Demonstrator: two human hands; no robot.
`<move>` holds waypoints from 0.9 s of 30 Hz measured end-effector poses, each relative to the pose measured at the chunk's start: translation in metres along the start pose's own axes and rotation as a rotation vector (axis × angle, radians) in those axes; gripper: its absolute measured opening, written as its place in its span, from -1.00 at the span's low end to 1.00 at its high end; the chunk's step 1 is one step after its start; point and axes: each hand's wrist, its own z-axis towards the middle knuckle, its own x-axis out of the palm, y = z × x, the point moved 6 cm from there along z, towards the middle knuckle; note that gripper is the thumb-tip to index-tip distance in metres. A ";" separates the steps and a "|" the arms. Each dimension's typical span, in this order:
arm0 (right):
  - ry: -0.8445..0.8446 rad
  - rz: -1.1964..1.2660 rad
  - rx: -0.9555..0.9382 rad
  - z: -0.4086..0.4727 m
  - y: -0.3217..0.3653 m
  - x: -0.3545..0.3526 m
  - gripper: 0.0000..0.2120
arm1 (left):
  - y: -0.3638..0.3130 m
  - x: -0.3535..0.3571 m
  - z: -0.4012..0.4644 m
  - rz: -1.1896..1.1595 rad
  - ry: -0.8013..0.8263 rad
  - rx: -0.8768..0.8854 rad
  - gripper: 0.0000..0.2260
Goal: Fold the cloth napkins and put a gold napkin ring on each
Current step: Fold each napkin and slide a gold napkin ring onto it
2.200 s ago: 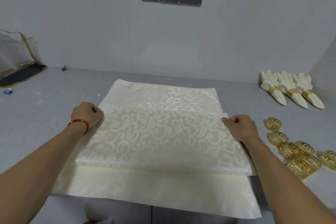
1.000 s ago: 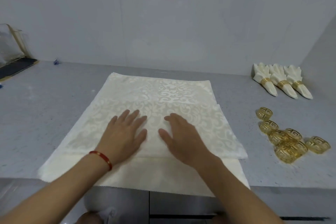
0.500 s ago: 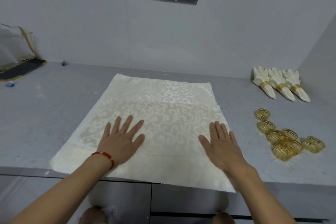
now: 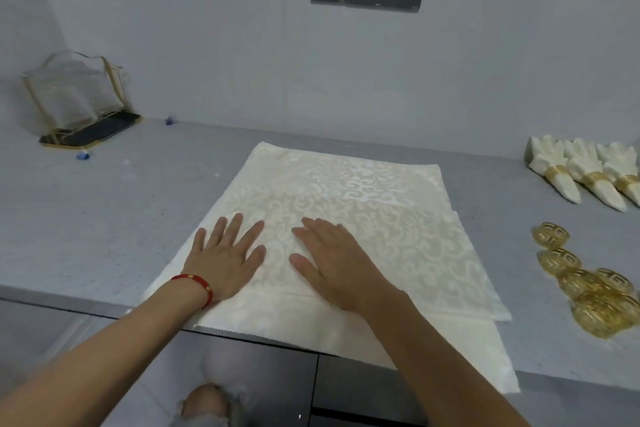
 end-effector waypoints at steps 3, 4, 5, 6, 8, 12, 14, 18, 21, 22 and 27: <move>-0.037 -0.020 -0.063 -0.002 -0.004 0.026 -0.49 | 0.000 -0.025 0.010 0.050 0.129 -0.025 -0.46; -0.051 -0.015 -0.061 -0.003 -0.007 0.028 -0.49 | 0.001 -0.037 0.021 0.057 0.141 -0.042 -0.50; -0.066 -0.010 -0.062 -0.002 -0.008 0.027 -0.49 | 0.002 -0.051 0.034 0.051 0.129 -0.061 -0.57; -0.078 -0.002 -0.069 -0.001 -0.008 0.027 -0.50 | 0.004 -0.064 0.051 0.038 0.087 -0.080 -0.66; -0.093 0.011 -0.069 -0.001 -0.006 0.025 -0.50 | 0.010 -0.080 0.088 0.031 -0.046 -0.091 -0.75; -0.102 0.040 -0.062 -0.002 -0.006 0.022 -0.51 | 0.027 -0.078 0.138 0.010 -0.135 -0.081 -0.62; -0.115 0.042 -0.062 -0.002 -0.007 0.022 -0.51 | 0.033 -0.071 0.148 0.002 -0.130 -0.093 -0.64; -0.126 0.063 -0.057 0.000 -0.009 0.022 -0.51 | 0.039 -0.078 0.144 -0.177 -0.217 -0.107 -0.86; -0.102 0.103 -0.043 0.001 -0.011 0.024 -0.50 | 0.038 -0.087 0.124 -0.410 -0.298 -0.077 -0.85; -0.094 0.135 -0.029 0.002 -0.014 0.025 -0.50 | 0.036 -0.091 0.113 -0.463 -0.335 -0.046 -0.85; -0.235 0.557 0.144 0.002 -0.027 0.001 -0.79 | 0.002 -0.095 0.046 -0.500 -0.494 0.211 -0.84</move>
